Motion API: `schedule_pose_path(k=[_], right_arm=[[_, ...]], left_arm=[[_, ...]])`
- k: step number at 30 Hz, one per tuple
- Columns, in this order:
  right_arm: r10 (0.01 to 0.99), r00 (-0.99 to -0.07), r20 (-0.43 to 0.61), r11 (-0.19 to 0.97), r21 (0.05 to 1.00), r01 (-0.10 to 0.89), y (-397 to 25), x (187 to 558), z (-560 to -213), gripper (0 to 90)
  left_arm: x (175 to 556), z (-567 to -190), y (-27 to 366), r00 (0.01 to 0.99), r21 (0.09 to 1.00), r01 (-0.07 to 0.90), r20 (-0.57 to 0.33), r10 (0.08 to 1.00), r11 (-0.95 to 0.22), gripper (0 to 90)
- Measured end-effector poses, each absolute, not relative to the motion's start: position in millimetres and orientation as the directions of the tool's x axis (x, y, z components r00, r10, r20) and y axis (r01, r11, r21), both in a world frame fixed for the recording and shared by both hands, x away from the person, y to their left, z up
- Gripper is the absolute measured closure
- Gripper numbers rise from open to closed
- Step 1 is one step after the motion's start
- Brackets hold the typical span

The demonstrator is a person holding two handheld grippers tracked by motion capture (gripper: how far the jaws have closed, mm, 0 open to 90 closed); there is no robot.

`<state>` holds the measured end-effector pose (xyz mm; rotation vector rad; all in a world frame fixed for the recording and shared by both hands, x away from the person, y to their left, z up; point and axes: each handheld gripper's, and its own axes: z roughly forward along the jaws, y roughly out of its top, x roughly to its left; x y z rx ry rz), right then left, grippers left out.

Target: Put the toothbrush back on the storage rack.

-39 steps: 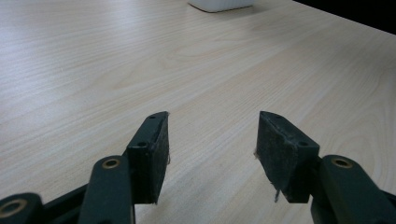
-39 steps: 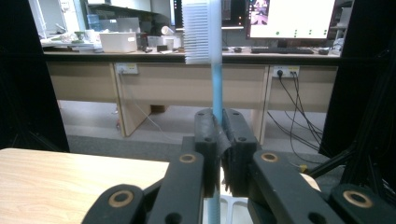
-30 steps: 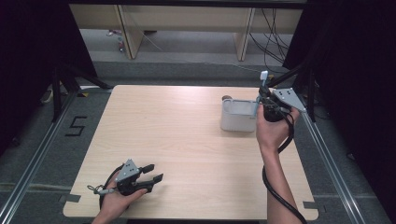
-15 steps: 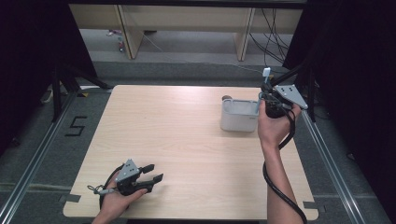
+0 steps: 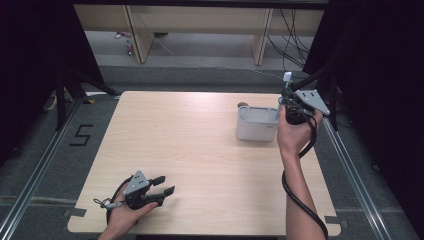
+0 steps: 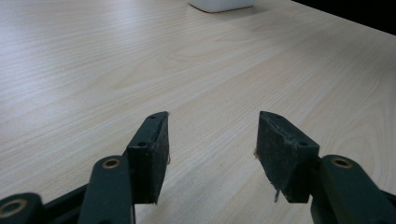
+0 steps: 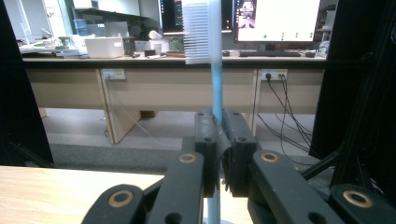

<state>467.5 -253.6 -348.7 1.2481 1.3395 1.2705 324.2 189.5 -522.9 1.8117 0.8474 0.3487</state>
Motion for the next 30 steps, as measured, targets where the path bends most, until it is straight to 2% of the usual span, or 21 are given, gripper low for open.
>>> schedule_pose_path(k=[30], right_arm=[[0.995, -0.086, 0.05, -0.04, 0.993, 0.108, -257, 482, -363, 85.9]], left_arm=[[324, -523, 190, 0.703, 0.903, 0.387, -0.158, 0.693, -0.186, 43.7]])
